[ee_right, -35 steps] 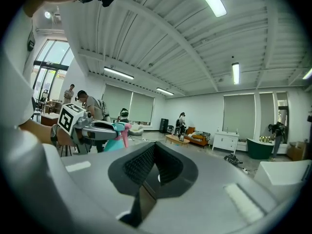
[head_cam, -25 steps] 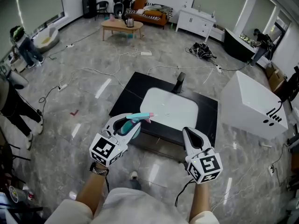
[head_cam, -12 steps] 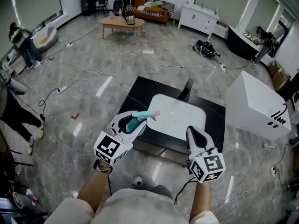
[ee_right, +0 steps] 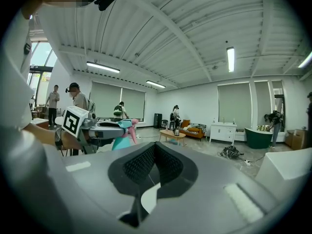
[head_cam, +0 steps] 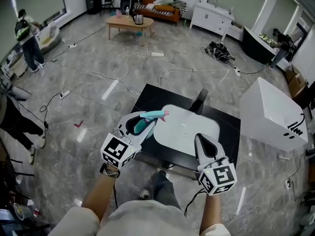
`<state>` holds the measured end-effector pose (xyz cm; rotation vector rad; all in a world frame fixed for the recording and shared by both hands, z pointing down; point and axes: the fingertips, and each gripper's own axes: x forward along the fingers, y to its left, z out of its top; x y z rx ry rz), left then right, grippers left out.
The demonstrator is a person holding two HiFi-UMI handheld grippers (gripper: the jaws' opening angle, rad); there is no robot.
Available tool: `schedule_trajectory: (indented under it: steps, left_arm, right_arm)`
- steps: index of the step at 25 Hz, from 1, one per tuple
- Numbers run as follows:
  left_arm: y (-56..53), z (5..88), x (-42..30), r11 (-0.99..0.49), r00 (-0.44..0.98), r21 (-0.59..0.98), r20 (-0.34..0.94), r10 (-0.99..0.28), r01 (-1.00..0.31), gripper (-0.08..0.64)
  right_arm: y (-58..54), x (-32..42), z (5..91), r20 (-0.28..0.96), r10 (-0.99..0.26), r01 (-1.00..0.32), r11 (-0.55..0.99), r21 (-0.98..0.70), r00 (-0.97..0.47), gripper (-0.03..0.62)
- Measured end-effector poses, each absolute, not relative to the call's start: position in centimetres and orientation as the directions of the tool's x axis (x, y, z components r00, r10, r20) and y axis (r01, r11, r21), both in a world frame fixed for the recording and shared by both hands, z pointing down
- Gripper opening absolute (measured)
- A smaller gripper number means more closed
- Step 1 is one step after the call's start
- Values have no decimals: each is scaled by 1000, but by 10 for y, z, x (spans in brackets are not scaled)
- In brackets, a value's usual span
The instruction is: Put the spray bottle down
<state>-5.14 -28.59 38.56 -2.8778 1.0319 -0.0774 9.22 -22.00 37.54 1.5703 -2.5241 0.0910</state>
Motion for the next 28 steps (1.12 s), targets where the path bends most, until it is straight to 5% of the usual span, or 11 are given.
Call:
schedule_trajectory:
  steps: [28]
  left_arm:
    - [-548, 537, -32, -690, 685, -8, 110, -720, -724, 133]
  right_arm:
    - [-391, 147, 456, 330, -826, -879, 475, -30, -457, 6]
